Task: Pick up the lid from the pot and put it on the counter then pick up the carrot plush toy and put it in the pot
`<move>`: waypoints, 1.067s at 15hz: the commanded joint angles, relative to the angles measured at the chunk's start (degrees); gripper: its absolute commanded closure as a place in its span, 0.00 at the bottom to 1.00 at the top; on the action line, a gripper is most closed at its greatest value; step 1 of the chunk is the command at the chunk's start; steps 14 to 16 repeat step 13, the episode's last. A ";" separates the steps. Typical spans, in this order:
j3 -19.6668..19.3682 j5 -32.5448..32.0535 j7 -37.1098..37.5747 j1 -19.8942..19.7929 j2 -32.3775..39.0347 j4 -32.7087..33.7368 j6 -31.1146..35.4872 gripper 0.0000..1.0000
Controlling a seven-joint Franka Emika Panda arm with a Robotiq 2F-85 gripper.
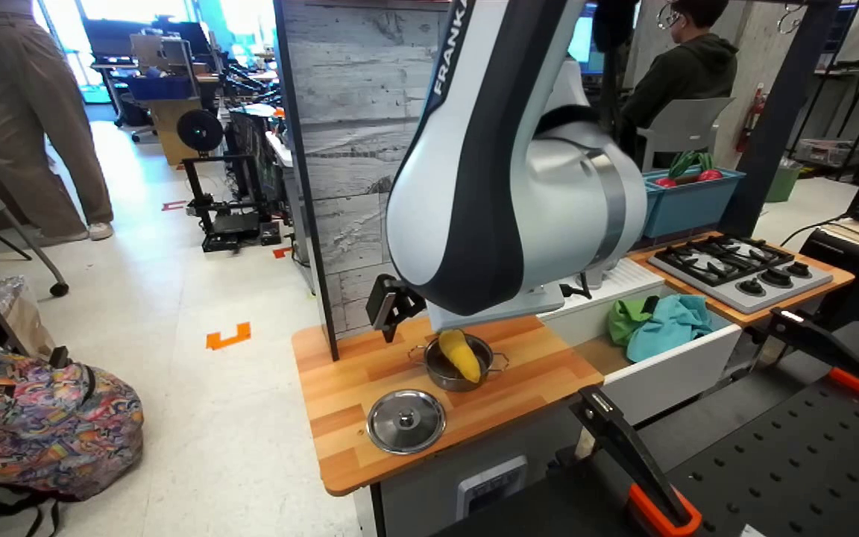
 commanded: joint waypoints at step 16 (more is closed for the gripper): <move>1.06 -0.03 -0.14 -0.73 -1.71 -1.81 0.36 0.00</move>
